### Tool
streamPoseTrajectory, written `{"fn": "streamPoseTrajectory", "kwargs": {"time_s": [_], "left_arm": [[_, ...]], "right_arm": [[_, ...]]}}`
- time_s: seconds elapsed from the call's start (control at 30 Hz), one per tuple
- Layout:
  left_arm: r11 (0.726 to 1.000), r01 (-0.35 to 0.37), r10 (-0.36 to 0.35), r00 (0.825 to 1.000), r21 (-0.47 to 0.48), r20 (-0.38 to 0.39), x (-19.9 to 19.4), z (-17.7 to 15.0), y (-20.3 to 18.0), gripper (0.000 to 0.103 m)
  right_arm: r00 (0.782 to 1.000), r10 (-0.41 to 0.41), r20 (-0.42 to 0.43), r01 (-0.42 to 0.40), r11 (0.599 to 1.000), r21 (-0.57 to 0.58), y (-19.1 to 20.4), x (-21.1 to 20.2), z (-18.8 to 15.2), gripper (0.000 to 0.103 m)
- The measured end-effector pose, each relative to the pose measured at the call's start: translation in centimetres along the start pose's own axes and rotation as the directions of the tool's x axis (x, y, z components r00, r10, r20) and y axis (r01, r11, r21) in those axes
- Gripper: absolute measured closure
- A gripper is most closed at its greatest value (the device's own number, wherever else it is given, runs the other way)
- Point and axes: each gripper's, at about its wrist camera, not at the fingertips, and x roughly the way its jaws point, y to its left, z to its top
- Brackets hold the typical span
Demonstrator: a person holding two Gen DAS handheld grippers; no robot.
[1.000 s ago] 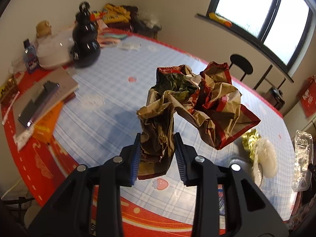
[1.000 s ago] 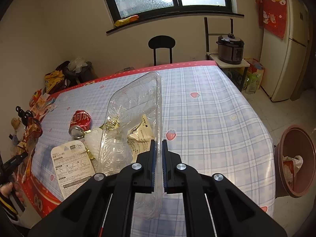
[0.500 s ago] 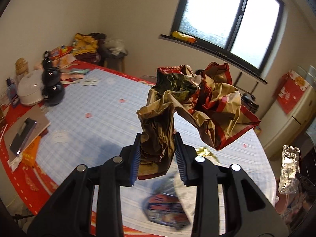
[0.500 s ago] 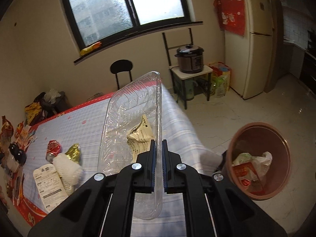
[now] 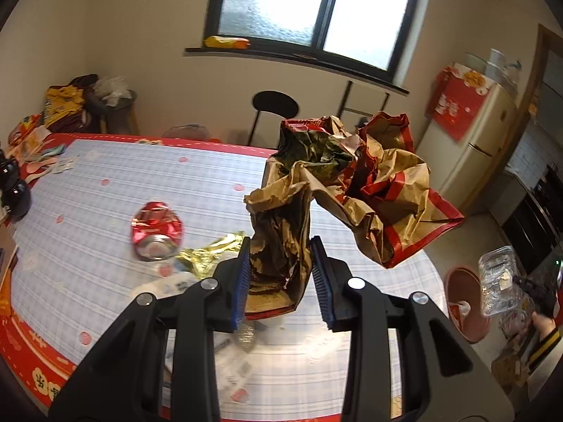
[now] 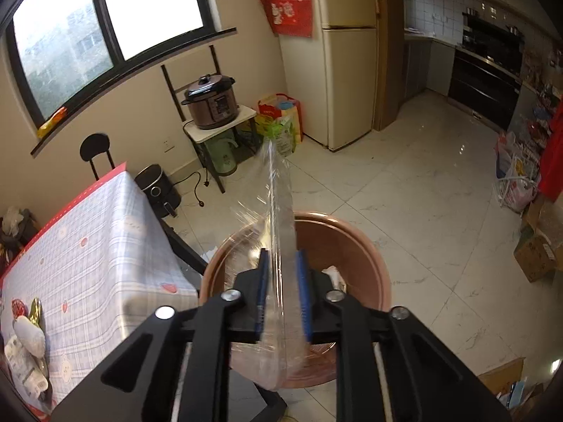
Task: Collect trash
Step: 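Carry the tray and wrappers to the brown bin and release them inside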
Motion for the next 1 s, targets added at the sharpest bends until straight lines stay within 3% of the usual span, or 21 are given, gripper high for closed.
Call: {"fn": "streamPoseTrajectory", "kwargs": {"time_s": [0.1,0.3,0.47,0.67,0.87,0.93,1.0], "left_arm": [[0.999,0.036,-0.035,0.999,0.032,-0.015,0.5,-0.7,-2.9,0.068],[0.986,0.125,-0.121,0.992,0.109,-0.038,1.7,-1.4,-8.2,0.068],[0.956,0.215,-0.203,0.976,0.197,-0.079,3.6,-2.0,-13.4,0.067],[0.890,0.329,-0.290,0.943,0.316,-0.164,6.8,-3.4,-21.6,0.067],[0.789,0.441,-0.360,0.896,0.427,-0.261,10.4,-5.6,-31.3,0.066],[0.758,0.481,-0.394,0.876,0.441,-0.279,11.2,-6.0,-34.1,0.055],[0.729,0.523,-0.454,0.852,0.442,-0.260,11.5,-6.2,-36.6,0.018]], "right_arm": [[0.999,0.004,0.040,-0.005,1.000,0.017,-1.4,-1.0,0.7,0.057],[0.994,0.037,0.106,-0.039,0.999,0.013,-3.2,-4.5,0.9,0.034],[0.985,0.048,0.168,-0.050,0.999,0.008,-4.2,-8.5,0.8,0.008],[0.977,-0.001,0.211,0.007,1.000,-0.025,-5.3,-13.0,-0.7,0.005],[0.971,-0.061,0.230,0.057,0.998,0.023,-8.3,-16.1,-2.2,0.005],[0.970,-0.073,0.232,0.064,0.997,0.046,-9.3,-17.0,-2.9,0.005],[0.968,-0.088,0.234,0.076,0.995,0.060,-10.0,-17.6,-3.3,0.005]]}}
